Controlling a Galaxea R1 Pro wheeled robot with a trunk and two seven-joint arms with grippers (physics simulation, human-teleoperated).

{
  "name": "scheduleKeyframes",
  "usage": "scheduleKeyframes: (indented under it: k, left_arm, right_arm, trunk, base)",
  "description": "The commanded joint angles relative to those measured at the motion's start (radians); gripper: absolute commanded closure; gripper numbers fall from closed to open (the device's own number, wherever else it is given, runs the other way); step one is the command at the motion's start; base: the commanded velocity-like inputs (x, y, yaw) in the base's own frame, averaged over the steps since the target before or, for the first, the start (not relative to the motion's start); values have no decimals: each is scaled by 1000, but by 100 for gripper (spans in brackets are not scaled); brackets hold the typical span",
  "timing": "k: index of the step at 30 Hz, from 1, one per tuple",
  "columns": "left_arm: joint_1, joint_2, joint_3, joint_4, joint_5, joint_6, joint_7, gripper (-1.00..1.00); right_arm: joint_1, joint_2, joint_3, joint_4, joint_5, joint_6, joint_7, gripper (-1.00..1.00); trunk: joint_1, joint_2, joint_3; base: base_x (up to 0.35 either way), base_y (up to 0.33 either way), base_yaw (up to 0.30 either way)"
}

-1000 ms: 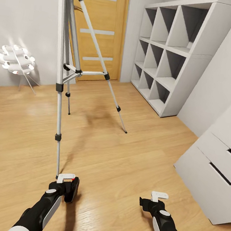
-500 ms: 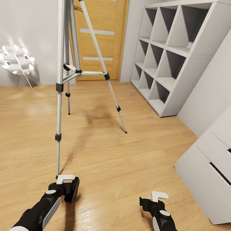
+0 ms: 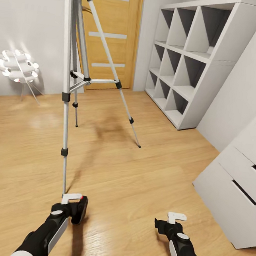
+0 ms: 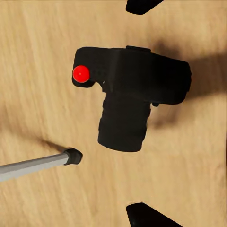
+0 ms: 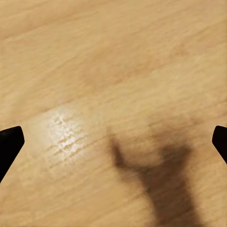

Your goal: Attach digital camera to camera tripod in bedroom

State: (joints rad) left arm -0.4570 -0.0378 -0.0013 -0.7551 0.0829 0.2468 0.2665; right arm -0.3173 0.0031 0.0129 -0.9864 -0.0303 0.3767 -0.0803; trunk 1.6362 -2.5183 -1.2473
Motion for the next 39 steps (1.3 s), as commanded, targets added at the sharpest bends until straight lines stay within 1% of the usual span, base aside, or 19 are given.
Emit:
scheduleKeyframes:
  k: [1, 6, 11, 22, 39]
  left_arm:
    - [0, -1, 0, -2, 9, 5, 19, -100]
    - [0, -7, -2, -4, 9, 5, 81, -100]
    - [0, -10, -5, -10, 8, -1, 105, -100]
    - [0, -11, -9, -16, 8, -3, 114, -100]
    - [0, -10, -12, -16, 6, -2, 111, -100]
  right_arm:
    - [0, 0, 1, -2, -3, 5, -6, -100]
    - [0, 0, 1, -2, -3, 5, -6, -100]
    - [0, 0, 1, -2, -4, 5, -6, -100]
    - [0, 0, 1, -2, -5, 5, -6, -100]
    - [0, -2, 1, -2, -6, 5, 2, -100]
  trunk:
    - [0, 0, -1]
    - [0, 0, -1]
    - [0, 0, -1]
    - [5, -3, -43]
    - [12, -7, -109]
  base:
    - [0, 0, 0]
    - [0, 0, 0]
    - [0, 0, 0]
    - [0, 0, 0]
    - [0, 0, 0]
